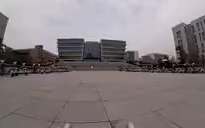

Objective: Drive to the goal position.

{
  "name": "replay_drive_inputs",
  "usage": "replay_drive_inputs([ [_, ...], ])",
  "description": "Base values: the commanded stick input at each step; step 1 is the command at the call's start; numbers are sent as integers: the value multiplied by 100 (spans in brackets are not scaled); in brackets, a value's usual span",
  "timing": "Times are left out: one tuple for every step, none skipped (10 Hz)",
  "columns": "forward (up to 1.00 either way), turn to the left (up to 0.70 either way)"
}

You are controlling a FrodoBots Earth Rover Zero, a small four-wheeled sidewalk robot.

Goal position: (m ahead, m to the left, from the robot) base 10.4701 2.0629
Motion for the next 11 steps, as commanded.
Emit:
replay_drive_inputs([
  [85, 0],
  [85, 0],
  [85, -2],
  [85, -6],
  [85, -11],
  [85, -13],
  [85, 0],
  [85, 0],
  [85, 0],
  [85, 0],
  [85, 0],
])
